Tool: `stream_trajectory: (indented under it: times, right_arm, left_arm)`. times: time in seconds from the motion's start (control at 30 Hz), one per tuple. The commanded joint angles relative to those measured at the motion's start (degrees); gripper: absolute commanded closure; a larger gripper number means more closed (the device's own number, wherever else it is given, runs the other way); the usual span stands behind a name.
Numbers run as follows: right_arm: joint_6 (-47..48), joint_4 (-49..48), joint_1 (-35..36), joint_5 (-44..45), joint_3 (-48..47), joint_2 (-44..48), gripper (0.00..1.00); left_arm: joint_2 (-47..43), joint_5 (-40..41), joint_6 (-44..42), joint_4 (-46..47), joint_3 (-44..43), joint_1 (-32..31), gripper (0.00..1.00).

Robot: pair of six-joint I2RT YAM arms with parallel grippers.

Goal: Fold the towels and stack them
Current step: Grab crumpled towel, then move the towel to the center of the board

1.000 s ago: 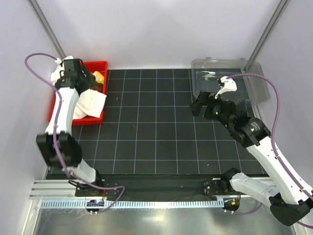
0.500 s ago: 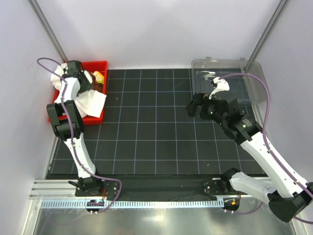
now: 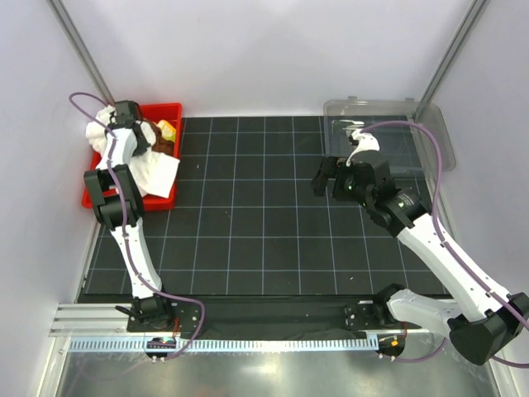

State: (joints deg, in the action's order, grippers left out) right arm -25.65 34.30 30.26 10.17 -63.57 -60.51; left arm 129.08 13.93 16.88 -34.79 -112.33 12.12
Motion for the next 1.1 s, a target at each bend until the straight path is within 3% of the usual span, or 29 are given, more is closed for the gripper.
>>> stream_trajectory:
  times: [0.0,0.27,0.37,0.5,0.67,0.8,0.9,0.93,1.07]
  right_arm:
    - [-0.37,-1.78,0.06,1.51,-0.50,-0.57,0.00]
    - [-0.98,-0.21,0.06,1.96,-1.64,-0.66,0.00]
    - [-1.59,-0.82,0.06,1.43,-1.91,0.48,0.00]
    - [-2.91,-2.05,0.06,2.22,-1.82,1.89,0.00]
    - [-4.58,-2.23,0.06,1.95,-3.75,2.94,0.00]
    - [-4.32,0.06,0.06,3.27,-5.69,4.96,0.00]
    - [-4.41,3.39,0.15,4.32,-5.69,6.63,0.01]
    - [-4.50,4.01,0.15,4.94,-5.25,6.98,0.00]
    - [-5.55,6.39,0.15,5.73,-1.21,7.86,0.00]
  left_arm:
    - [-2.42,-0.13,-1.33,-0.11,-2.27,0.36,1.00]
    - [-16.98,-1.54,-2.91,-5.55,-8.06,-5.34,1.00]
    - [-22.62,-11.08,-6.16,-3.81,-11.05,-9.38,1.00]
    - [-30.18,-13.93,-6.52,-3.89,-19.05,-19.56,1.00]
    - [-36.69,-28.22,5.06,1.19,-20.74,-27.48,1.00]
    - [-41.97,-39.21,17.90,9.90,-10.04,-30.83,1.00]
    - [-45.39,-40.21,22.66,12.02,3.84,-33.03,1.00]
    - [-47.49,-38.99,23.10,12.54,13.62,-33.65,1.00]
    - [-49.01,-35.39,25.12,14.04,38.36,-36.11,1.00]
